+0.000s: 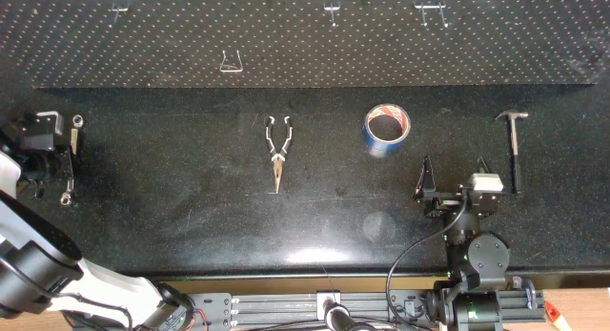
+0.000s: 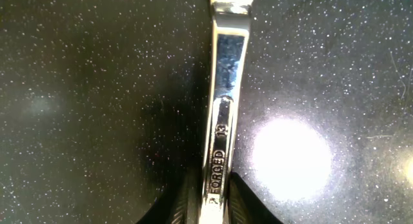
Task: Place Tools Onto Pegboard
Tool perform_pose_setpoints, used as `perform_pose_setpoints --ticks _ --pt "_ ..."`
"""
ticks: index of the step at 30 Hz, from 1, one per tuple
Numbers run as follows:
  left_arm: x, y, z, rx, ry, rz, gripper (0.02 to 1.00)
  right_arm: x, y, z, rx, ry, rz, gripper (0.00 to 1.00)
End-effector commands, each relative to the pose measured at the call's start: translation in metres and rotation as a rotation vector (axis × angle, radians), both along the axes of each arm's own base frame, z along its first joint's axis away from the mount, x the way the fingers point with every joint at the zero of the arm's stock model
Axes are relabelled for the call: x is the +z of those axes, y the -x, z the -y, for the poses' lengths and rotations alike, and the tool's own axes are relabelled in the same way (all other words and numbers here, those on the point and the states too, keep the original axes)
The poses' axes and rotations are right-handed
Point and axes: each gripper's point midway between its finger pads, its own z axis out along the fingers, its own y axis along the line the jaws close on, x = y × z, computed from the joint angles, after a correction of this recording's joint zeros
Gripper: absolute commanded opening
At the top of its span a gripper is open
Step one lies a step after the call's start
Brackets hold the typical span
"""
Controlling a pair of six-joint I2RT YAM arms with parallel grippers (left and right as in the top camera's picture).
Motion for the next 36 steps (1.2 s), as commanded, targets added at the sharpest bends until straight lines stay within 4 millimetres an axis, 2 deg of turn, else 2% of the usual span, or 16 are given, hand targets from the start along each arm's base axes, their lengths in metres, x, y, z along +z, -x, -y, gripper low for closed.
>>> perform_pose_setpoints --ticks 1,25,27,31,36 --pt "-0.0072 0.0007 0.0007 0.008 0.021 -0.019 0.185 0.0000 0.0005 0.0011 -0.009 0.008 0.003 0.980" --pt "-0.0074 0.0013 0.0012 0.032 0.032 -0.022 0.194 0.0000 0.0005 0.0011 -0.009 0.008 0.003 0.980" --pt "-0.0074 0.0013 0.0013 0.032 0.032 -0.022 0.185 0.0000 0.0005 0.0011 -0.009 0.008 0.003 0.980" --pt "-0.0074 0.0014 0.0012 0.032 0.032 -0.022 0.080 0.0000 0.0005 0.0011 -0.009 0.008 0.003 0.980" --pt "-0.0075 0.0017 0.0008 0.033 0.030 -0.024 0.077 0.0000 0.0005 0.0011 -0.009 0.008 0.003 0.980"
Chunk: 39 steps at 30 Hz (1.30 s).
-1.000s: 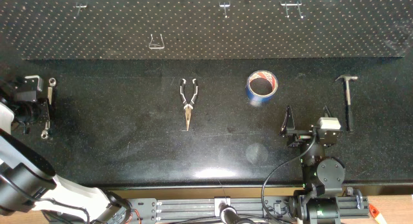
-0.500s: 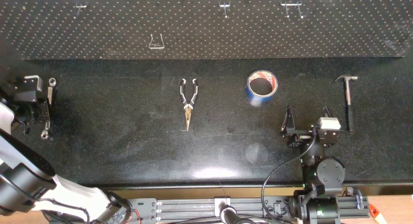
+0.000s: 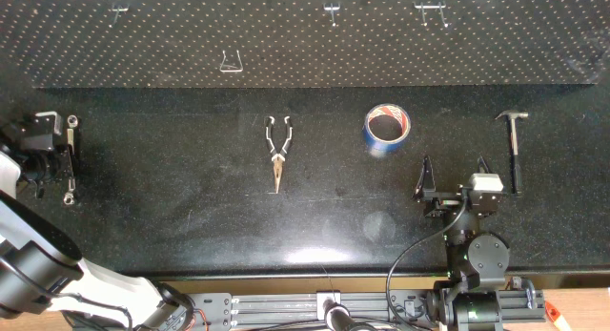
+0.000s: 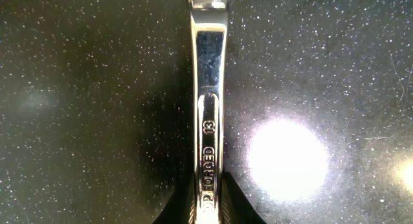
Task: Place Tools Onto Pegboard
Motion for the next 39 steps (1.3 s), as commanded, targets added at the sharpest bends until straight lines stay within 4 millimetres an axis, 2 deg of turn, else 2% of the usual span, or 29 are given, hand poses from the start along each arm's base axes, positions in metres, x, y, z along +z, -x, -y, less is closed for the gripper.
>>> perform_pose_setpoints --ticks 1,19,22,31,35,39 --pt "-0.007 0.001 0.000 0.010 0.017 -0.020 0.077 0.000 0.001 0.001 -0.009 0.008 0.002 0.980" --pt "-0.007 0.001 0.000 0.010 0.017 -0.019 0.082 0.000 0.001 0.001 -0.009 0.008 0.002 0.980" --pt "-0.007 0.001 0.000 0.010 0.017 -0.019 0.027 0.000 0.001 0.001 -0.009 0.008 0.002 0.980" --pt "-0.004 0.002 0.002 0.008 0.019 -0.021 0.027 0.000 0.001 0.001 -0.009 0.008 0.002 0.980" --pt "0.016 0.001 0.002 0.007 -0.007 0.008 0.025 0.000 0.001 0.001 -0.009 0.008 0.002 0.980" --pt "0.064 0.003 0.003 0.007 -0.076 0.079 0.025 0.000 0.001 0.001 -0.009 0.008 0.002 0.980"
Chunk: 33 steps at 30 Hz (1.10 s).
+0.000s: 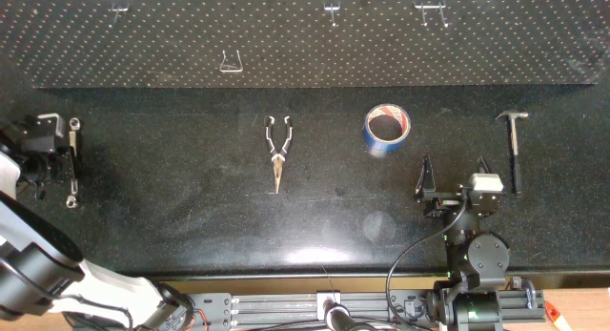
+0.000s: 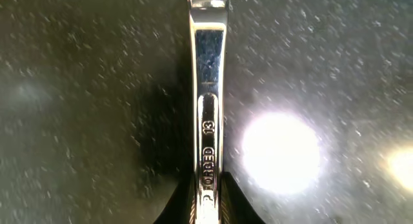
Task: Place Tools Onto Pegboard
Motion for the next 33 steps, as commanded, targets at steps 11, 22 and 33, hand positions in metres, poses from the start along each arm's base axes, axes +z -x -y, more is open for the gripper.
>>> perform_pose_setpoints --ticks 11,22,33 --pt "0.236 -0.012 0.058 -0.020 -0.137 0.626 0.029 0.000 0.001 0.001 -0.009 0.008 0.002 0.980" --pt "0.262 -0.028 0.140 -0.228 -0.288 0.789 0.029 0.000 0.001 0.001 -0.009 0.008 0.002 0.980" --pt "0.228 -0.045 0.145 -0.191 -0.282 0.910 0.029 0.000 0.001 0.001 -0.009 0.008 0.002 0.980"
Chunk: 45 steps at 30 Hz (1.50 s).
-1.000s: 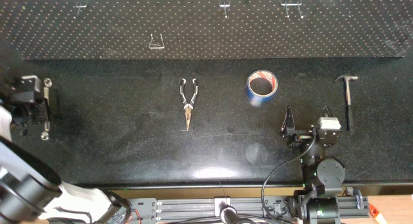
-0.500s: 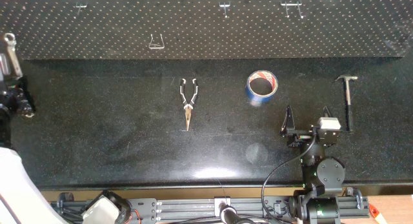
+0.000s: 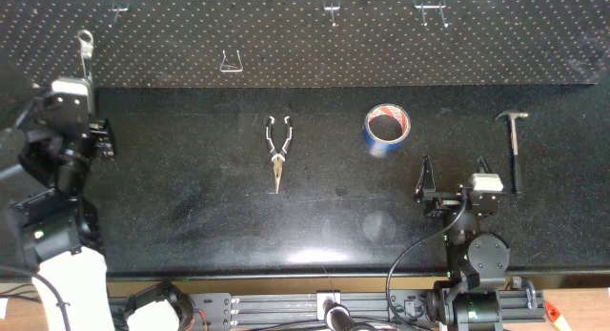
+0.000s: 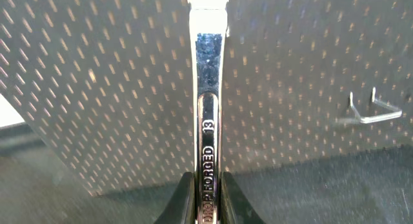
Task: Place Tools Onto Pegboard
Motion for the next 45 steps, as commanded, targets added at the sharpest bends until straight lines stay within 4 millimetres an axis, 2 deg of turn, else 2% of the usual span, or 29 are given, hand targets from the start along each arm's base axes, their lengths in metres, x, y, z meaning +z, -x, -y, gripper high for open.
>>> perform_pose_setpoints --ticks 1,3,5,8,11,16,27,45 --pt "-0.003 -0.004 -0.003 0.029 0.036 0.014 0.029 0.000 0.001 0.001 -0.009 0.008 0.003 0.980" --pt "-0.006 -0.006 -0.003 0.045 0.095 0.009 0.029 0.000 0.001 0.001 -0.009 0.008 0.003 0.980" --pt "-0.005 -0.008 0.007 0.039 0.153 0.010 0.029 0.000 0.001 0.001 -0.009 0.008 0.003 0.980" --pt "-0.005 -0.011 0.027 -0.017 0.157 0.007 0.029 0.000 0.001 0.001 -0.009 0.008 0.003 0.980" --pt "-0.008 -0.014 0.035 -0.031 0.146 0.012 0.027 0.000 0.001 0.001 -0.009 0.008 0.003 0.980" --pt "-0.013 -0.019 0.034 -0.032 0.122 0.076 0.029 0.000 0.001 0.001 -0.009 0.008 0.003 0.980" --pt "-0.033 -0.039 0.018 0.001 0.070 0.060 0.029 0.000 0.001 0.001 -0.009 0.008 0.003 0.982" --pt "-0.044 -0.055 0.013 0.009 0.093 0.067 0.027 0.000 0.001 0.001 -0.009 0.008 0.003 0.980"
